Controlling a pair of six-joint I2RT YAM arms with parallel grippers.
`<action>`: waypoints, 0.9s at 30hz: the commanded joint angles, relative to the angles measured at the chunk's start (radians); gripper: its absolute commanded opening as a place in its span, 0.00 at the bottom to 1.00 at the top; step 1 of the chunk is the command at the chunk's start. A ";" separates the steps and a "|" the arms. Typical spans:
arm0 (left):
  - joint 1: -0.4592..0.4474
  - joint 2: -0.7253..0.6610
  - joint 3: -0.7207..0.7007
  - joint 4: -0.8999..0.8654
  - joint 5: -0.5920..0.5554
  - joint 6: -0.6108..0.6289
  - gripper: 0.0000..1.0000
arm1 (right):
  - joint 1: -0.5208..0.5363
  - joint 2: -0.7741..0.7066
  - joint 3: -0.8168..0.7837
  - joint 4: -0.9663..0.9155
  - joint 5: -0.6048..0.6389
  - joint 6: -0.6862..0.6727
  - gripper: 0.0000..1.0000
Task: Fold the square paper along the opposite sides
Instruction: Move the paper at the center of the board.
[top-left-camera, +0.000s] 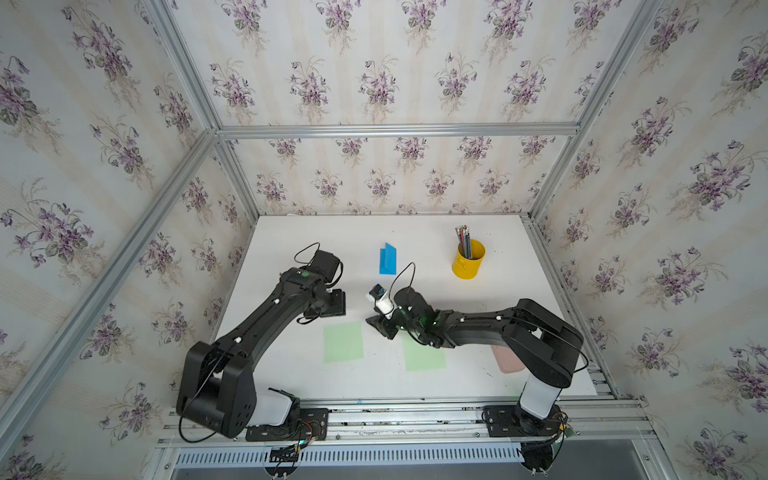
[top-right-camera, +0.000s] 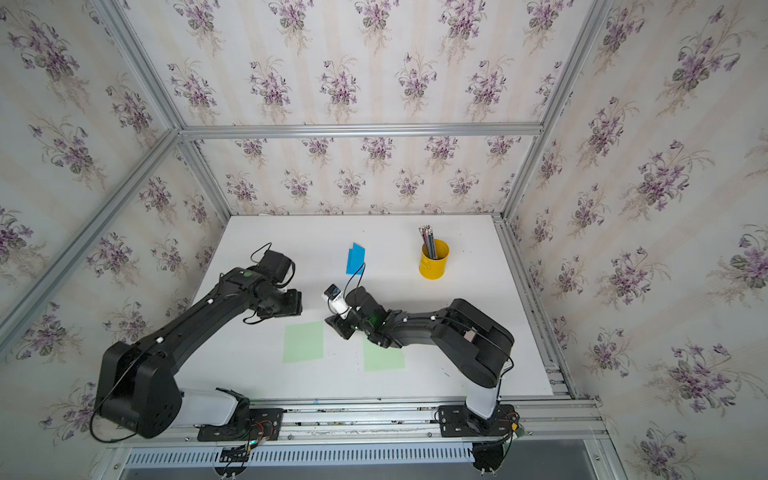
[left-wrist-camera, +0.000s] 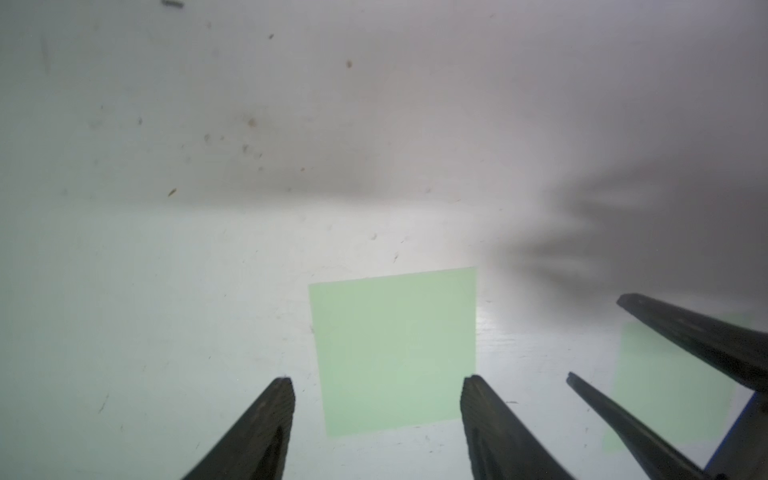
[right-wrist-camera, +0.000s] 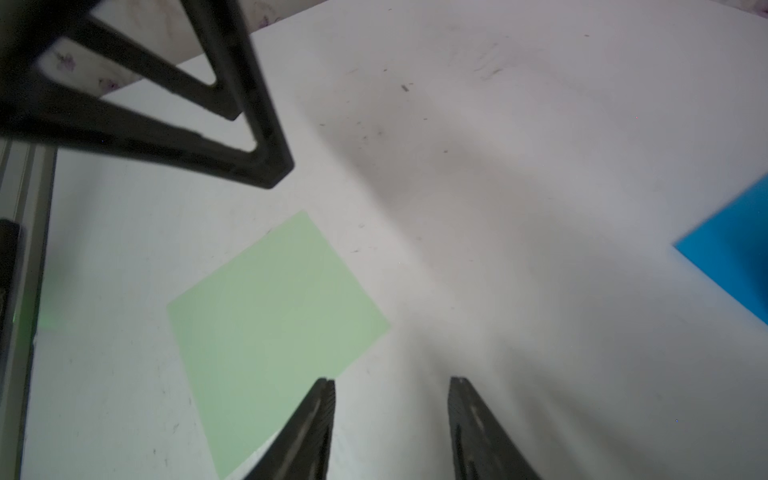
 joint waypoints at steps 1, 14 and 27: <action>0.048 -0.055 -0.079 0.017 0.019 -0.039 0.69 | 0.077 0.077 0.083 -0.002 0.144 -0.148 0.50; 0.067 0.038 -0.152 0.175 0.201 -0.057 0.70 | 0.069 0.274 0.198 -0.094 0.323 -0.233 0.52; 0.067 0.234 0.019 0.204 0.218 0.030 0.70 | -0.125 0.027 0.139 -0.062 -0.076 0.064 0.52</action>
